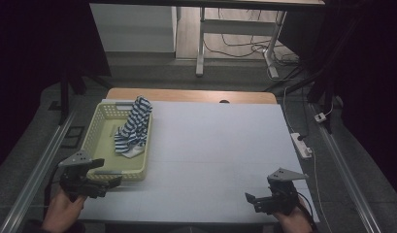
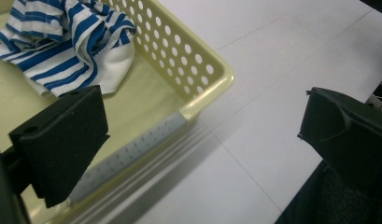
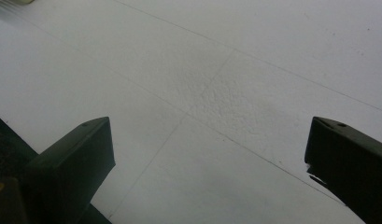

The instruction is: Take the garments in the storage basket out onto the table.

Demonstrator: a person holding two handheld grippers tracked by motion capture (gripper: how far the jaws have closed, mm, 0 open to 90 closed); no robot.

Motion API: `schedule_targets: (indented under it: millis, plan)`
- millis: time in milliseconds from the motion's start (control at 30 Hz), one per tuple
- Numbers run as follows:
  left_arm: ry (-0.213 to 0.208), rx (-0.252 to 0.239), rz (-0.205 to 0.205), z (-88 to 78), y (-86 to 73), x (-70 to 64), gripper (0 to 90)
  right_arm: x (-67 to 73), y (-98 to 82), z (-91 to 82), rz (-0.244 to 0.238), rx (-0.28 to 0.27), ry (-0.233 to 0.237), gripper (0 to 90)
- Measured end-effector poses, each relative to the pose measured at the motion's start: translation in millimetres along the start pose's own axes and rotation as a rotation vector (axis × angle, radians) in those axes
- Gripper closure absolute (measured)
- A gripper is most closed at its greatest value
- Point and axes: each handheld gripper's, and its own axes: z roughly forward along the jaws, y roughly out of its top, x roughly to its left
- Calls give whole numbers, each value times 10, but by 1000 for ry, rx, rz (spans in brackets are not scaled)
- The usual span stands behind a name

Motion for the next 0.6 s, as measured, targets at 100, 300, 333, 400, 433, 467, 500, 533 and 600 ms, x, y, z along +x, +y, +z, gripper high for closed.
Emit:
schedule_targets:
  millis: [100, 300, 333, 400, 433, 467, 500, 533, 600]
  plan:
    - [2, 9, 3, 56, 51, 23, 10, 0, 0, 1, 0, 1, 0, 10]
    - [3, 23, 6, 173, 132, 81, 11, 0, 0, 3, -3, 3, -1, 10]
    - [6, 24, 7, 189, 144, 92, 11, 1, 0, 3, -3, 4, -1, 10]
    - [10, 19, 9, 220, 172, 117, 11, 3, 2, 4, -2, 6, -2, 10]
    - [11, 16, 10, 232, 185, 132, 11, 3, 2, 5, -3, 7, -3, 10]
    - [13, 12, 8, 242, 196, 145, 11, 3, 2, 5, -3, 7, -3, 10]
    - [14, 10, 8, 249, 206, 157, 11, 4, 2, 6, -3, 7, -3, 10]
    - [13, 6, 5, 262, 220, 174, 10, 4, 2, 6, -3, 7, -3, 10]
    - [13, 5, 0, 286, 241, 198, 10, 3, 2, 6, -3, 8, -3, 10]
